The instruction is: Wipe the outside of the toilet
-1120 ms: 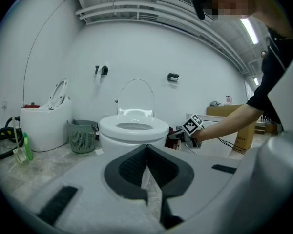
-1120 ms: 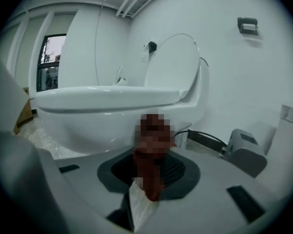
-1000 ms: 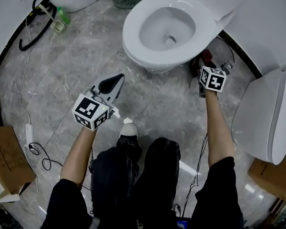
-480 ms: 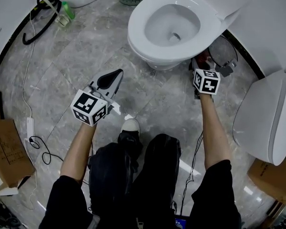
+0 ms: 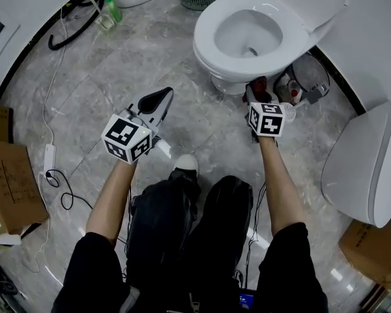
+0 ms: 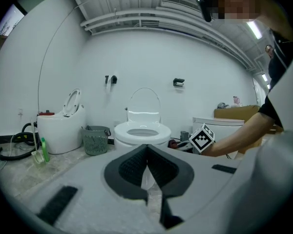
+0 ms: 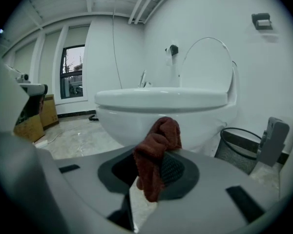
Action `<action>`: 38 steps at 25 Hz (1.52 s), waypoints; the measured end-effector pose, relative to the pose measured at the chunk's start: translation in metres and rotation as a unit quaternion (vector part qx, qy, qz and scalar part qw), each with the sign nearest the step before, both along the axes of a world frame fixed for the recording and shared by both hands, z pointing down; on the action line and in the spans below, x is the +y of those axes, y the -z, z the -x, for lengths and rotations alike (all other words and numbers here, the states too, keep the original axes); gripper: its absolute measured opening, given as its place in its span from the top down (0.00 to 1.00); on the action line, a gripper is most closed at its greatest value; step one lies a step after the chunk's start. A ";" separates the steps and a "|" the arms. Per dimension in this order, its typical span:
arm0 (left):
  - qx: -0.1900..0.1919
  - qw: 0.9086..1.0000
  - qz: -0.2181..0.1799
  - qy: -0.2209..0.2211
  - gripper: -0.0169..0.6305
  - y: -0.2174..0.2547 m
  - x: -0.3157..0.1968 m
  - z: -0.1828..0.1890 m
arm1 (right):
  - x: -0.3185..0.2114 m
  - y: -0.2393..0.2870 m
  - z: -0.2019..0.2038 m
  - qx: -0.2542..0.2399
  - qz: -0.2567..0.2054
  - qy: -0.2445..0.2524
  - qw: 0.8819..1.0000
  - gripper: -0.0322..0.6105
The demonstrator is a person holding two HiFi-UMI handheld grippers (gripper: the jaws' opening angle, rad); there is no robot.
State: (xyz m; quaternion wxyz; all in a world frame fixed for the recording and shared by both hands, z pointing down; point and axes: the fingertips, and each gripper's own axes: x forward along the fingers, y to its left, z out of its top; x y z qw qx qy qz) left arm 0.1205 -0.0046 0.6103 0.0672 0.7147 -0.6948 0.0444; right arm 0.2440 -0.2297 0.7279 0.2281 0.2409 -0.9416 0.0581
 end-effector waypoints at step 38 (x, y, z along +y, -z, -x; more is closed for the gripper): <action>-0.101 0.993 -0.048 -0.026 0.97 0.156 0.040 0.178 | 0.162 0.127 0.120 -0.068 -0.047 0.135 0.987 0.80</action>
